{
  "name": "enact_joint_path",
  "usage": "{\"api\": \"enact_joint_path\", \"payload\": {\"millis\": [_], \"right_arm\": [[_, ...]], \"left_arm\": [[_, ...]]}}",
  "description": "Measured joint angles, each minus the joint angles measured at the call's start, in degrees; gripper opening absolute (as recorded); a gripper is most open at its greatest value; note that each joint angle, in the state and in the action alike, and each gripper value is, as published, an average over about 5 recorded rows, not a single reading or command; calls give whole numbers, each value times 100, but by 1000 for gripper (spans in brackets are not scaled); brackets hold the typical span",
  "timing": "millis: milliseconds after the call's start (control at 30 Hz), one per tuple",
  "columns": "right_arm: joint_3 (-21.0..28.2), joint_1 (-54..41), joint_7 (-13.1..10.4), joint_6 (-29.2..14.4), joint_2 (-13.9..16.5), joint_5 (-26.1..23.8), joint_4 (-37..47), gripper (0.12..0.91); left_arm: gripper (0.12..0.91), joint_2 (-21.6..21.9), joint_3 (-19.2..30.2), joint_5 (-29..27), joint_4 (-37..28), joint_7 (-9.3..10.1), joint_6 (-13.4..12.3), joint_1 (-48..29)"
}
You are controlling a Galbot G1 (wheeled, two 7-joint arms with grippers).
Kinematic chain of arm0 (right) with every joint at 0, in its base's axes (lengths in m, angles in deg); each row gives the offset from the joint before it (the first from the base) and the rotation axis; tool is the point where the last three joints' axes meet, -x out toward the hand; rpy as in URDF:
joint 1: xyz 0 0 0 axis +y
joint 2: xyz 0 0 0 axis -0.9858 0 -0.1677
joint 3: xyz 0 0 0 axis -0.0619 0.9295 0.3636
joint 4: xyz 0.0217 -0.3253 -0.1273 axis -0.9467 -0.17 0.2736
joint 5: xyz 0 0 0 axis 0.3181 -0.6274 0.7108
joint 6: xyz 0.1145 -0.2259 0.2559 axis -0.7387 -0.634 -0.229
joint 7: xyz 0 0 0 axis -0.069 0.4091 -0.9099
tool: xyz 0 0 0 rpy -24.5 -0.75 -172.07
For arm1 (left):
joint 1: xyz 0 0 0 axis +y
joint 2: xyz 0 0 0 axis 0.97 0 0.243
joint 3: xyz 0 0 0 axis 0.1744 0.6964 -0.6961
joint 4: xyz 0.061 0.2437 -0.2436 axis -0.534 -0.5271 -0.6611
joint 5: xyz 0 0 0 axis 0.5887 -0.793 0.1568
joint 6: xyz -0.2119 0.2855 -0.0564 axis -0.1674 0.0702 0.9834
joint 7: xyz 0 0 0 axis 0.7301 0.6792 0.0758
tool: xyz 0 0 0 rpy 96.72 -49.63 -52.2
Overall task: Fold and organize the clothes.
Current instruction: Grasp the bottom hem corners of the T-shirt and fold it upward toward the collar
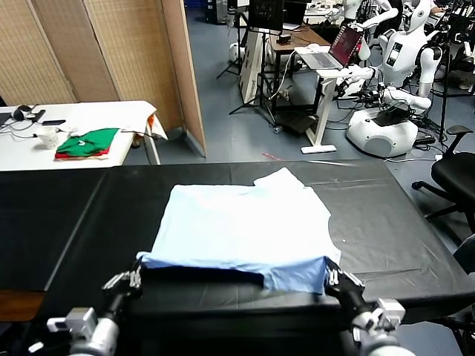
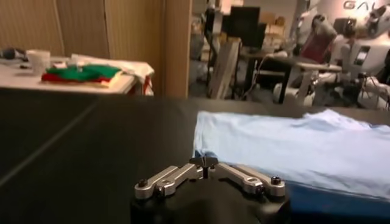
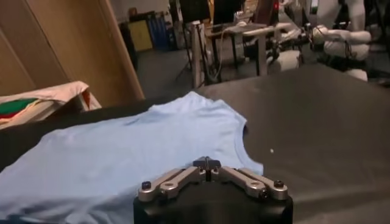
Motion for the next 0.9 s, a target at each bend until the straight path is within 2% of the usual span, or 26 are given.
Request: {"api": "enact_joint_path", "payload": {"millis": [467,767,833,900], "right_arm": [[501,-1005,70,-107,155,-359,1064,141],[548,-1167,130,-74,143,-319,1308,141],[518,-1136,149,-4,141,-272,1266,162],[475,-1078,174,92,150,-238,1171,239]], "left_arm": [[146,350,239,12,-1127,-32,-47,-1078],[146,494,478,5,-1662,-71,14,-1602],[146,504,551,1,-1720,-71,34,-1694],[146,504,619,-2,-1747,-67,63,-1774]]}}
